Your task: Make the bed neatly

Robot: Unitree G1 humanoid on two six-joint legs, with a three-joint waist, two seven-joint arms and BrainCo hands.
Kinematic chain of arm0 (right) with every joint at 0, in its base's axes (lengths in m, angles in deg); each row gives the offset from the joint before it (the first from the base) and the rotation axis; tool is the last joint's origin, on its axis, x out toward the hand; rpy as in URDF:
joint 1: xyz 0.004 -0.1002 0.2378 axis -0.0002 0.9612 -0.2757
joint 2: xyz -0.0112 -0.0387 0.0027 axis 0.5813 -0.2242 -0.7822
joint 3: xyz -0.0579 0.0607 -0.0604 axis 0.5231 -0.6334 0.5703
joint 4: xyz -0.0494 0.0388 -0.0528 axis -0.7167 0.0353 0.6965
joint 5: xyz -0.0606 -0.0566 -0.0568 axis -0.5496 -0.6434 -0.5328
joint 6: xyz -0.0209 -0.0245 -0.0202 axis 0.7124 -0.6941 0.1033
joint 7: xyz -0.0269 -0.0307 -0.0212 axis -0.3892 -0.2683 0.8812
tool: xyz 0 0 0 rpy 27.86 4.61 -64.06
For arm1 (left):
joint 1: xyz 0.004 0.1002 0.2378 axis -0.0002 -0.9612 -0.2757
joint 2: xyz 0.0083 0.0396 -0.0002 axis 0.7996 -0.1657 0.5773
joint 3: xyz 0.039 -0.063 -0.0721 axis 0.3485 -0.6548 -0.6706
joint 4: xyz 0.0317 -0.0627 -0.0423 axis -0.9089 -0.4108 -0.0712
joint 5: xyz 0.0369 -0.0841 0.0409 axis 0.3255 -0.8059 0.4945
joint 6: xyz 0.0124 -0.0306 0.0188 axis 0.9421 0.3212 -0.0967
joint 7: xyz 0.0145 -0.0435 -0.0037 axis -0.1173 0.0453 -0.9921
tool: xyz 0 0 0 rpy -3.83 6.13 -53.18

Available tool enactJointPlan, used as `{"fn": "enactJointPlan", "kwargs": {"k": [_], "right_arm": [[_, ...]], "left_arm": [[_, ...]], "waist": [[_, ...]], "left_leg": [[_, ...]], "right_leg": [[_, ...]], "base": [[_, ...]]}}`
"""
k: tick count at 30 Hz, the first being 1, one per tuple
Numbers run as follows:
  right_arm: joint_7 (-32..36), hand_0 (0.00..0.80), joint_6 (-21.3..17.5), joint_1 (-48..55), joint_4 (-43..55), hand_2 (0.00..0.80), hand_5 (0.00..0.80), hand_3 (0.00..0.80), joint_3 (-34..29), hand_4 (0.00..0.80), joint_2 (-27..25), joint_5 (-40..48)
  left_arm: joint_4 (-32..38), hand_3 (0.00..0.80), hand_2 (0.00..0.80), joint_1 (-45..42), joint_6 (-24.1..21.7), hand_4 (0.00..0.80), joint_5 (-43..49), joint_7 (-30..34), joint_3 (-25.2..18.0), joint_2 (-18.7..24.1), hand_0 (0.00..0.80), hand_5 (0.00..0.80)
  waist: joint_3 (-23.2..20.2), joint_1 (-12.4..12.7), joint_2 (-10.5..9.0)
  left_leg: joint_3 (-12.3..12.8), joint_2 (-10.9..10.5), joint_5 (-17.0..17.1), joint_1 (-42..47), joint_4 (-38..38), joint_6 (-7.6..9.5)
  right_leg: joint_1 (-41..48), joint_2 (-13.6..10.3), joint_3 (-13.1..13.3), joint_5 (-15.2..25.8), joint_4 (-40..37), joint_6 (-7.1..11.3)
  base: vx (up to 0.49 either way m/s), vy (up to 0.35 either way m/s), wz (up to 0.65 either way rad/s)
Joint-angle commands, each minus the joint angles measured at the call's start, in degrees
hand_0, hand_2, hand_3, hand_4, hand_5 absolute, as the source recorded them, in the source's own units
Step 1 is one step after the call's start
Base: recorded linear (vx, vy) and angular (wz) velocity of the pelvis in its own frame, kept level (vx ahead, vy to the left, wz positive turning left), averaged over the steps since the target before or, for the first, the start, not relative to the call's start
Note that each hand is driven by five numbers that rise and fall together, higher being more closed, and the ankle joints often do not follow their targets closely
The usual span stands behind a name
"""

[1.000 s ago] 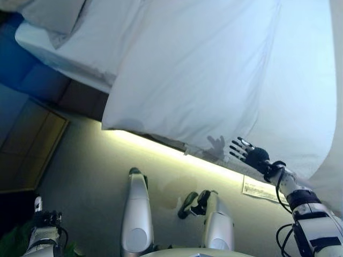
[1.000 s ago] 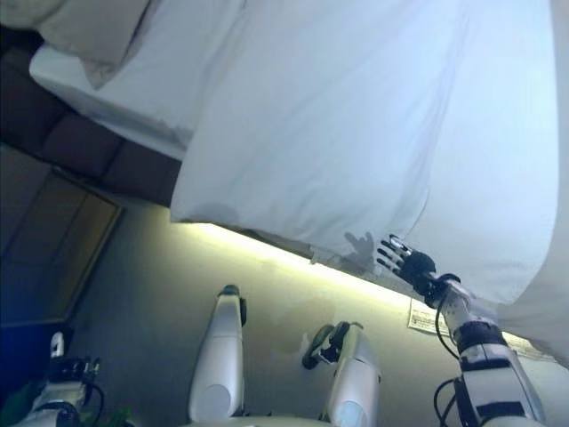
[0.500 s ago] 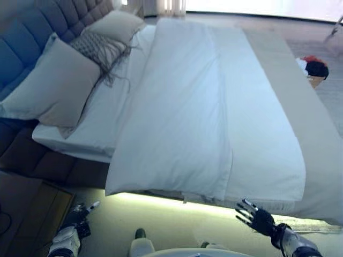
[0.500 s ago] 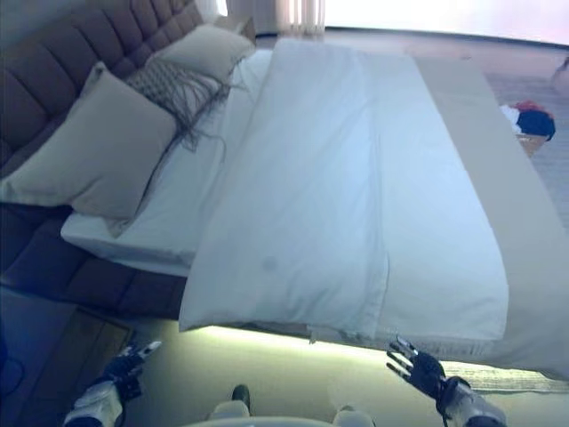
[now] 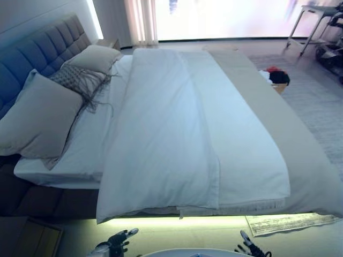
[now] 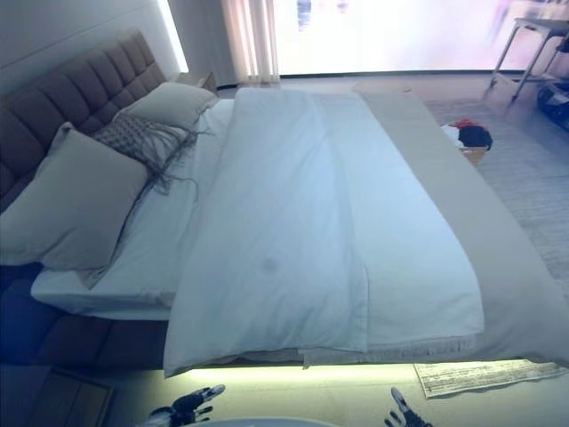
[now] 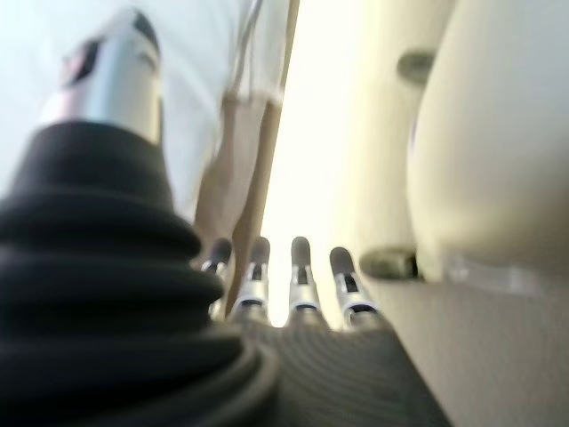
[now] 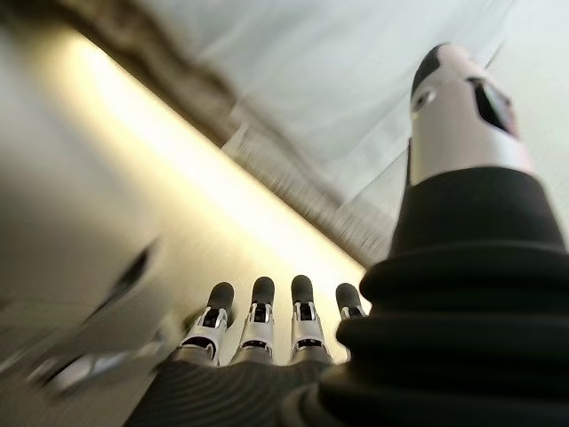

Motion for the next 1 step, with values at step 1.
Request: {"fn": "enactJointPlan", "kwargs": {"k": [1], "right_arm": [[0.18,0.000,-1.68,-4.35,-2.94,0.000,0.000,0.000,0.27,0.000,2.69,-1.55]], "left_arm": [[-4.59,0.000,0.000,3.16,0.17,0.000,0.50,1.30,1.20,-1.05,0.000,0.000]], "waist": [[0.20,0.72,-1.34]], "left_leg": [[0.39,-0.68,-2.89,0.43,0.10,2.71]], "right_leg": [[-1.84,-2.18,0.39,1.38,0.16,0.90]], "base": [[0.035,-0.040,-0.04]]}}
